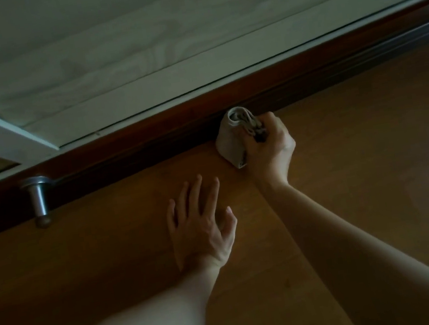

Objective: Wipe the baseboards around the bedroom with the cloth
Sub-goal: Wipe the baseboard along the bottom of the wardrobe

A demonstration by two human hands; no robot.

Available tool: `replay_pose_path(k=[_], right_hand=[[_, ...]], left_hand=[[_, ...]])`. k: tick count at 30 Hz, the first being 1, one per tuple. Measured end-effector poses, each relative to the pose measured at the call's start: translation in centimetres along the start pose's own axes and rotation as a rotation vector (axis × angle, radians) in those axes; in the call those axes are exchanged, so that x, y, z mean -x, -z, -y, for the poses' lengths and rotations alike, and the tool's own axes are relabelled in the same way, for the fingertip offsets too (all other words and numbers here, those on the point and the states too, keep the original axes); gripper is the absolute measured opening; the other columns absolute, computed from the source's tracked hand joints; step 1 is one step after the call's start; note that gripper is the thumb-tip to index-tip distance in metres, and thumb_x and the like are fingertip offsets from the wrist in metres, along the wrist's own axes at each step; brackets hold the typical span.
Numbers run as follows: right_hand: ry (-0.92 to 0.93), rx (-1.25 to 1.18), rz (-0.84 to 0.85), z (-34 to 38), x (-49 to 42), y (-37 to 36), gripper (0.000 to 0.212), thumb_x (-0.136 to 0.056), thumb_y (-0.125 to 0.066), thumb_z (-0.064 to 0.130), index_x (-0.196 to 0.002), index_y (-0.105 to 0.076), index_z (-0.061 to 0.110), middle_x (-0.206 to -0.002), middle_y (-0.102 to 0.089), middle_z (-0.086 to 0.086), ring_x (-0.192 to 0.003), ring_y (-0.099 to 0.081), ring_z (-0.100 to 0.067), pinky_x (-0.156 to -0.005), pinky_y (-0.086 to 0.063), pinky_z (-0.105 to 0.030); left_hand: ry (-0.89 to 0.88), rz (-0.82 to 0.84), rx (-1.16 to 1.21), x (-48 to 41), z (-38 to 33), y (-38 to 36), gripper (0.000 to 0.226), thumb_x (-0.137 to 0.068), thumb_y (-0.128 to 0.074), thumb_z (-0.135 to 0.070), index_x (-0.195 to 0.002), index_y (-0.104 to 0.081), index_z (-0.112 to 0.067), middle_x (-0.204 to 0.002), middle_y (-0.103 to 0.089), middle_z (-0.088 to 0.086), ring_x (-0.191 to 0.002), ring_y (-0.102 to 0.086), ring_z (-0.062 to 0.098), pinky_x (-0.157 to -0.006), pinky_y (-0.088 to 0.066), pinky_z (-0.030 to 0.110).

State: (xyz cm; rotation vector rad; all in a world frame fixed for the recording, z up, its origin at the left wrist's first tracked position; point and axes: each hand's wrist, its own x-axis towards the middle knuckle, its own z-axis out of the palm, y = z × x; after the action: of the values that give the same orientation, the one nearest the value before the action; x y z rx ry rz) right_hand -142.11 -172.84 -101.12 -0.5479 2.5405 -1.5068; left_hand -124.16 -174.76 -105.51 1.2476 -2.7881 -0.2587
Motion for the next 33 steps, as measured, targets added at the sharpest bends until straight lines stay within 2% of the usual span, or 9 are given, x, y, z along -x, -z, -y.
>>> replay_pose_path(k=[4, 7, 9, 13, 18, 22, 25, 27, 33], right_hand=[[-0.008, 0.006, 0.048, 0.1, -0.3, 0.5, 0.022, -0.088, -0.076, 0.025, -0.083, -0.057, 0.015, -0.084, -0.061, 0.005, -0.071, -0.054, -0.002, -0.061, -0.042, -0.012], [-0.017, 0.022, 0.106, 0.6, -0.7, 0.9, 0.019, -0.088, -0.076, 0.031, -0.086, -0.062, 0.019, -0.085, -0.066, 0.007, -0.079, -0.063, -0.008, -0.062, -0.045, -0.011], [-0.039, 0.017, 0.130, 0.9, -0.7, 1.4, 0.017, -0.087, -0.077, 0.034, -0.086, -0.063, 0.024, -0.084, -0.068, 0.010, -0.084, -0.066, -0.012, -0.063, -0.051, -0.016], [0.010, 0.004, 0.148, 1.8, -1.2, 2.2, 0.019, -0.087, -0.078, 0.031, -0.091, -0.064, 0.019, -0.087, -0.067, 0.010, -0.079, -0.063, 0.001, -0.060, -0.047, -0.008], [0.084, 0.030, 0.167, 1.1, -2.5, 2.3, 0.022, -0.087, -0.077, 0.033, -0.094, -0.066, 0.016, -0.093, -0.069, 0.007, -0.084, -0.064, -0.003, -0.067, -0.048, -0.011], [0.028, 0.020, 0.108, -0.2, -4.0, 4.2, 0.019, -0.088, -0.076, 0.029, -0.088, -0.062, 0.016, -0.085, -0.064, 0.007, -0.073, -0.055, 0.003, -0.063, -0.042, -0.005], [-0.023, 0.016, 0.102, -1.1, -5.0, 5.1, 0.018, -0.088, -0.076, 0.028, -0.087, -0.063, 0.016, -0.085, -0.063, 0.007, -0.073, -0.056, 0.000, -0.061, -0.044, -0.008], [-0.016, 0.011, 0.129, -1.1, -5.1, 4.8, 0.018, -0.088, -0.076, 0.030, -0.087, -0.063, 0.018, -0.086, -0.065, 0.006, -0.075, -0.059, -0.006, -0.057, -0.045, -0.014], [0.033, -0.003, 0.290, -0.9, -5.2, 4.4, 0.023, -0.087, -0.076, 0.040, -0.089, -0.064, 0.019, -0.088, -0.065, 0.007, -0.077, -0.058, -0.005, -0.056, -0.037, -0.009]], left_hand=[[0.003, -0.018, 0.034, 0.1, 0.0, -0.1, 0.061, -0.094, -0.035, -0.058, -0.150, -0.045, -0.037, -0.160, -0.040, 0.000, -0.147, -0.035, 0.024, -0.119, -0.026, 0.052], [0.019, -0.023, 0.056, 0.0, -0.1, 0.2, 0.063, -0.092, -0.036, -0.060, -0.150, -0.046, -0.037, -0.159, -0.041, -0.001, -0.147, -0.036, 0.024, -0.120, -0.024, 0.051], [0.012, -0.026, 0.073, 0.1, -0.1, 0.3, 0.063, -0.092, -0.038, -0.060, -0.150, -0.047, -0.036, -0.159, -0.041, 0.000, -0.147, -0.035, 0.024, -0.120, -0.025, 0.051], [0.006, -0.037, 0.094, 0.2, -0.2, 0.5, 0.063, -0.092, -0.041, -0.059, -0.150, -0.047, -0.035, -0.160, -0.040, 0.000, -0.148, -0.033, 0.023, -0.120, -0.025, 0.051], [0.000, -0.037, 0.069, 0.2, -0.1, 0.1, 0.063, -0.093, -0.042, -0.058, -0.151, -0.045, -0.036, -0.161, -0.038, -0.001, -0.148, -0.033, 0.024, -0.121, -0.023, 0.050], [-0.001, -0.046, 0.039, 0.1, 0.0, 0.0, 0.063, -0.092, -0.042, -0.057, -0.151, -0.045, -0.035, -0.162, -0.036, -0.001, -0.149, -0.032, 0.024, -0.120, -0.022, 0.050], [0.000, -0.023, 0.013, 0.0, 0.0, 0.0, 0.063, -0.094, -0.041, -0.058, -0.153, -0.042, -0.036, -0.164, -0.033, -0.002, -0.151, -0.028, 0.022, -0.121, -0.021, 0.050], [-0.001, -0.007, -0.001, 0.0, 0.1, 0.0, 0.063, -0.095, -0.041, -0.059, -0.154, -0.040, -0.037, -0.165, -0.029, -0.004, -0.152, -0.025, 0.021, -0.122, -0.018, 0.049], [-0.005, -0.029, 0.014, 0.0, -0.2, 0.2, 0.063, -0.091, -0.047, -0.052, -0.151, -0.045, -0.034, -0.164, -0.031, -0.003, -0.152, -0.026, 0.021, -0.122, -0.020, 0.049]])
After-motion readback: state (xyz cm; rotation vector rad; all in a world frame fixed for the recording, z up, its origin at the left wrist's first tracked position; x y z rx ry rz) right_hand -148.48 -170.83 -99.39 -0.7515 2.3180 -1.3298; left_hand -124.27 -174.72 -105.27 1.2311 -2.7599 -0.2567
